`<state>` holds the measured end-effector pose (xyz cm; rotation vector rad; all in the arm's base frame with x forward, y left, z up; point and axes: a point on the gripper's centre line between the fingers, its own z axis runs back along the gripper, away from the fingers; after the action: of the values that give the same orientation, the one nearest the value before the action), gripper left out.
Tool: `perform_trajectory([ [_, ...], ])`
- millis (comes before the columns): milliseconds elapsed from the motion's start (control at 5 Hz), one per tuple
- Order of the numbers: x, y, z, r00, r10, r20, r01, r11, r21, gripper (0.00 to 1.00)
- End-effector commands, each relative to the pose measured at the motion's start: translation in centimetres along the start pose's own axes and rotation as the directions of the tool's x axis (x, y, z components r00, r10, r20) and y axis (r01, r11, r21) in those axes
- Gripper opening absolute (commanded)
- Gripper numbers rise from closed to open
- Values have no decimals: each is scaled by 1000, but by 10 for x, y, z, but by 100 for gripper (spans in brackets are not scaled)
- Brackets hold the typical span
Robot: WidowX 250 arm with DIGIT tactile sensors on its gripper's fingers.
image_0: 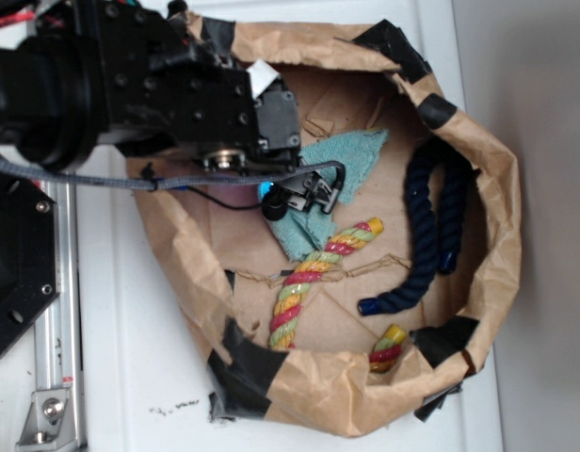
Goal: Grab the blue block.
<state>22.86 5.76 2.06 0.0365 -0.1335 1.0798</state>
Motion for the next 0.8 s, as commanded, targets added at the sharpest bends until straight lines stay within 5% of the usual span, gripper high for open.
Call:
perform_trajectory([
  [0,21,15,-10,995,92,-42,-93,996,-8,100],
  [600,36,14,-15,992,115,-58,-114,993,22,100],
])
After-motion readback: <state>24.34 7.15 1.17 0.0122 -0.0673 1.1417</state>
